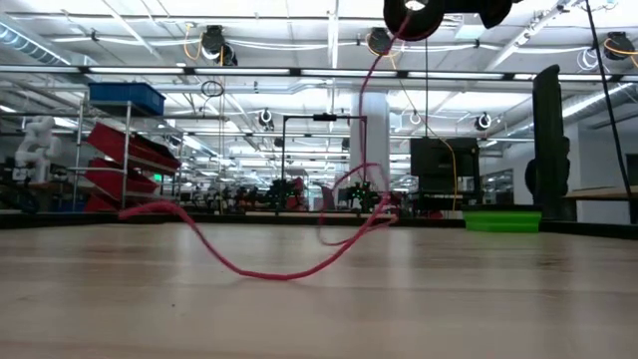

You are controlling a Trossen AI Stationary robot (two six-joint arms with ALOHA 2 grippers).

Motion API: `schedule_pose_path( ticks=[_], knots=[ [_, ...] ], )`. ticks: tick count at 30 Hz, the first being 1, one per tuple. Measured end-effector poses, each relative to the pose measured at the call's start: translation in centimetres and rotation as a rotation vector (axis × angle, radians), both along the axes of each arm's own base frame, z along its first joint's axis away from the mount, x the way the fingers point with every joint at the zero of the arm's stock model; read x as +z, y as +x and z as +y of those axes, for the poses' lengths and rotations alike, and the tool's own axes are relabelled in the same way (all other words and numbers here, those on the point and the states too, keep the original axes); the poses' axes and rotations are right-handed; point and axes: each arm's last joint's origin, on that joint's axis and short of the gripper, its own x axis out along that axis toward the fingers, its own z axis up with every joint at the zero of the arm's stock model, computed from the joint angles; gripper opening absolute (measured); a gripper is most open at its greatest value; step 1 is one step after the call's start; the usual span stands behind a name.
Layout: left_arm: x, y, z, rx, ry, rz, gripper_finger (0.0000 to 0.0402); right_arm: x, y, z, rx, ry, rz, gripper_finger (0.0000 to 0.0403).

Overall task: Coil cords
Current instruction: Uncoil the red wire from the spool

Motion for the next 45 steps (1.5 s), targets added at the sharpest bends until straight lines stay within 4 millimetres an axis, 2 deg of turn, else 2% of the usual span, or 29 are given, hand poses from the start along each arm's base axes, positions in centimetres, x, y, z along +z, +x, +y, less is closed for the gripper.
schedule_pose_path(
  ticks=[10, 24, 38, 45],
  knots=[
    [-2.3, 2.2, -0.5, -0.109, 0.014, -0.015, 0.0001, -0.2, 1.1, 0.3, 0.009, -0.032, -0.017, 0.0000],
    [-6.1, 4.8, 1.2, -0.146, -0.027, 0.066, 0.0001, -0.1, 1.2, 0.2, -0.001, -0.020, -0.033, 0.0000],
    [-6.8, 5.3, 1.5, -0.133, -0.047, 0.072, 0.0001, 0.1, 1.3, 0.2, -0.007, -0.011, -0.053, 0.0000],
    [-8.2, 5.0, 2.3, -0.106, -0.010, 0.217, 0.0001, 0.1, 1.3, 0.2, -0.006, -0.010, -0.057, 0.0000]
  ],
)
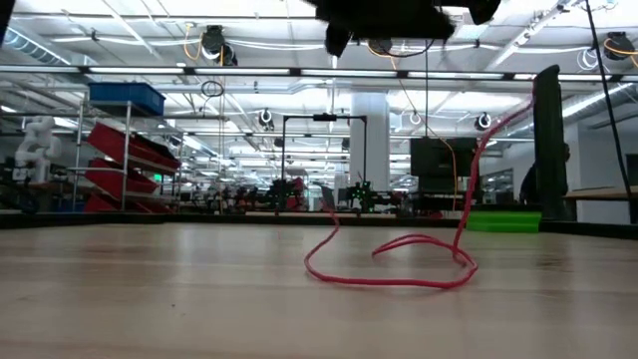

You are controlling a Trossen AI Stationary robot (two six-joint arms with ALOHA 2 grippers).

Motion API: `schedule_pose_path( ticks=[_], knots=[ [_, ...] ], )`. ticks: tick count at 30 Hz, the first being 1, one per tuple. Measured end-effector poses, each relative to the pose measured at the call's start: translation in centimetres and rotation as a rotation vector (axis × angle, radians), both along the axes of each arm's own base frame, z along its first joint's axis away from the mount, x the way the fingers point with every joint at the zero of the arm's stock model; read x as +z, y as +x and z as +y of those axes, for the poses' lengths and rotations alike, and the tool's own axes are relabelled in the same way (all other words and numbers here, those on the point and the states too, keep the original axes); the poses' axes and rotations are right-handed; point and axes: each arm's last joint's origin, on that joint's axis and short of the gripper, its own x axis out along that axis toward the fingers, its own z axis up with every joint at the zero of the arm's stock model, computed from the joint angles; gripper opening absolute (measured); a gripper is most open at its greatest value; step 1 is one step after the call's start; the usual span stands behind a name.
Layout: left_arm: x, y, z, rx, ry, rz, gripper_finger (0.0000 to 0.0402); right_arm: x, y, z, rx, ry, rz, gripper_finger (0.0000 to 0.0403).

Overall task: Coil cords
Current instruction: Uncoil the red wire from the spool

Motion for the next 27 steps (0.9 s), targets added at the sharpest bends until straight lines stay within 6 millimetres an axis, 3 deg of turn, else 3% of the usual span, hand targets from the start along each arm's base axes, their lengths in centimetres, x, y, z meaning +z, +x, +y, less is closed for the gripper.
schedule_pose_path(
  ticks=[8, 16, 27],
  knots=[
    [-2.3, -1.0, 2.5, 0.107, 0.024, 0.273, 0.0001, 0.0, 0.0, 0.0, 0.001, -0.001, 0.000, 0.0000],
    [-4.0, -2.9, 3.4, 0.193, 0.028, 0.528, 0.0004, 0.0, 0.0, 0.0, 0.005, -0.002, 0.001, 0.0000],
    [-4.2, -3.4, 3.5, 0.223, -0.017, 0.575, 0.0078, 0.0, 0.0, 0.0, 0.006, -0.003, 0.002, 0.0000]
  ],
)
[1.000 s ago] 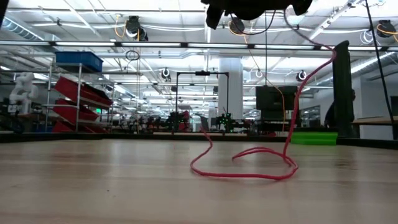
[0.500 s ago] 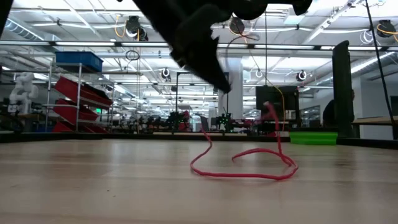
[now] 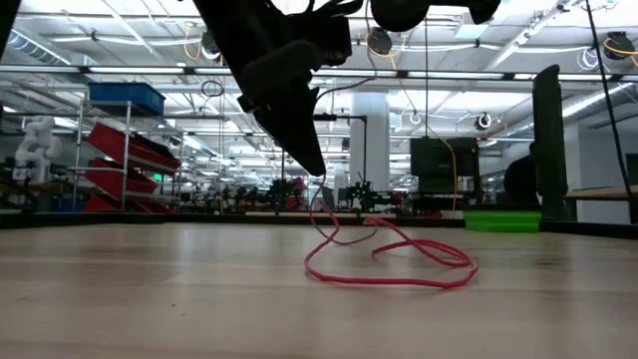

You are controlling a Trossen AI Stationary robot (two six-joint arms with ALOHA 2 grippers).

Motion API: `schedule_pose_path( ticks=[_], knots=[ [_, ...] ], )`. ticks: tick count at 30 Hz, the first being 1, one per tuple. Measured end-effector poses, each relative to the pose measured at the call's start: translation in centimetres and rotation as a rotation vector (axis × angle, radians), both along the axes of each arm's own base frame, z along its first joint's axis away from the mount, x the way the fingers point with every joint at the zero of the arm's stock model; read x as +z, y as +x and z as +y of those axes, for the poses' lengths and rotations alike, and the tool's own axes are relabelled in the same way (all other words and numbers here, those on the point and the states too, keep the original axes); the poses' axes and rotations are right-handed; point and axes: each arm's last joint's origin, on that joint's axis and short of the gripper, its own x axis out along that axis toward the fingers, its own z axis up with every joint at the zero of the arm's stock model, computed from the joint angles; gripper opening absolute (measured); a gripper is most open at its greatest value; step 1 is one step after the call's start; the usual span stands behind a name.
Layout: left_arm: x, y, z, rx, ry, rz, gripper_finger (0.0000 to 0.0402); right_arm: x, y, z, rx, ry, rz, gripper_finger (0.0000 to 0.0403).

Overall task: Coil cords
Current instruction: Uncoil the red wire from the spool

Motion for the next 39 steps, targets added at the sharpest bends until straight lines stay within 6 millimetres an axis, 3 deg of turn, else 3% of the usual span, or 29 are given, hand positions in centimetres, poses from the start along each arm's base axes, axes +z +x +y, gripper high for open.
schedule_pose_path(
  ticks=[13, 18, 24, 32, 39],
  knots=[
    [4.0, -3.7, 0.3, 0.143, -0.049, 0.048, 0.0096, -0.1, 0.0, 0.0, 0.001, -0.008, 0.014, 0.0000],
    [6.0, -4.5, 0.1, 0.196, -0.010, -0.063, 0.0096, -0.1, 0.0, 0.0, 0.001, -0.006, 0.012, 0.0000],
    [7.4, -3.2, -0.6, 0.161, 0.018, -0.263, 0.0096, -0.1, 0.0, 0.0, -0.001, -0.003, 0.011, 0.0000],
    [6.9, -1.0, -1.6, 0.046, -0.018, -0.376, 0.0099, -0.1, 0.0, 0.0, -0.001, 0.000, 0.010, 0.0000],
    [6.4, -0.8, -1.6, 0.046, -0.015, -0.361, 0.0154, -0.1, 0.0, 0.0, -0.001, -0.001, 0.011, 0.0000]
  ],
)
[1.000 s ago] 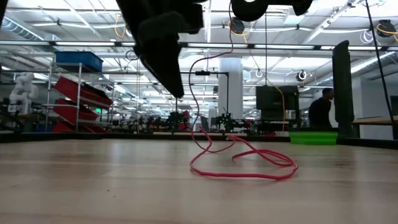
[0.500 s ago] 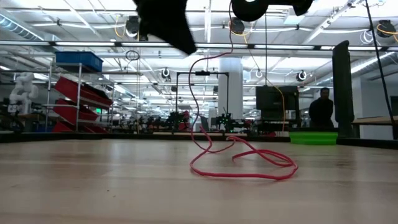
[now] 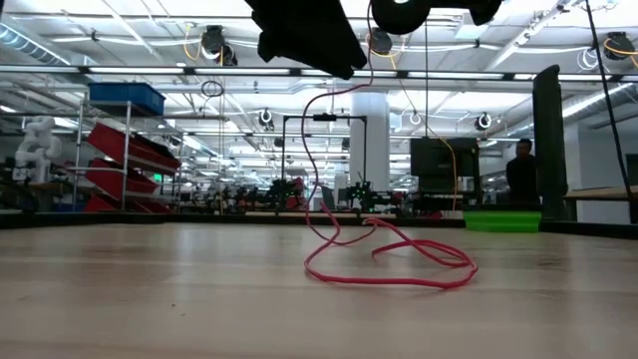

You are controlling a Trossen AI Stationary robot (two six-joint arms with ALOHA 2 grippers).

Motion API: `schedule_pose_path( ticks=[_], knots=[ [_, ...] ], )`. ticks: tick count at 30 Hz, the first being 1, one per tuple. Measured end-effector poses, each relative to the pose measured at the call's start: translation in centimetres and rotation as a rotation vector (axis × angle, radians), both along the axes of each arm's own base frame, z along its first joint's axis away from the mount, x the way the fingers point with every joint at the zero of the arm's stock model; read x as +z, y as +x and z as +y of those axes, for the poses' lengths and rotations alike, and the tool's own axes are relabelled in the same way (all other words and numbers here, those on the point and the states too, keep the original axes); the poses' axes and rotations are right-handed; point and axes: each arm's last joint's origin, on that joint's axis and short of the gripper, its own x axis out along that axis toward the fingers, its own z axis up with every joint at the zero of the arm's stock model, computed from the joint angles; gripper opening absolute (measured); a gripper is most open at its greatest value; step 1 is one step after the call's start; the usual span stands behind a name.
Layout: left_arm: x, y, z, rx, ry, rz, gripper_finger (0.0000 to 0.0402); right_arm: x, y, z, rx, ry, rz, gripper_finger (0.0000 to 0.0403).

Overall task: Coil cords
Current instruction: Uncoil the red wire from the spool

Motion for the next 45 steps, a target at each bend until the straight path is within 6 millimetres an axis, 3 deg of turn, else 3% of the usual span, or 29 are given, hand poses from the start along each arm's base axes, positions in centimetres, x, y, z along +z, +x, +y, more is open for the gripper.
schedule_pose_path(
  ticks=[6, 15, 22, 35, 45],
  knots=[
    [0.0, 0.0, 0.0, 0.010, 0.013, -0.002, 0.0192, 0.0, 0.0, 0.0, 0.000, 0.000, 0.000, 0.0000],
    [-1.6, 0.7, 0.1, 0.008, 0.114, 0.049, 0.0194, 0.0, 0.0, 0.0, 0.000, 0.000, 0.000, 0.0000],
    [-1.6, 0.7, 0.1, 0.005, 0.149, 0.050, 0.0193, 0.0, 0.0, 0.0, 0.001, -0.002, 0.003, 0.0000],
    [-1.6, 0.7, 0.1, -0.007, 0.159, 0.055, 0.0090, 0.0, 0.0, 0.0, 0.001, -0.003, 0.002, 0.0000],
    [-1.6, 0.7, 0.3, 0.007, 0.138, 0.049, 0.0081, 0.0, 0.0, 0.0, 0.001, -0.003, 0.002, 0.0000]
  ],
)
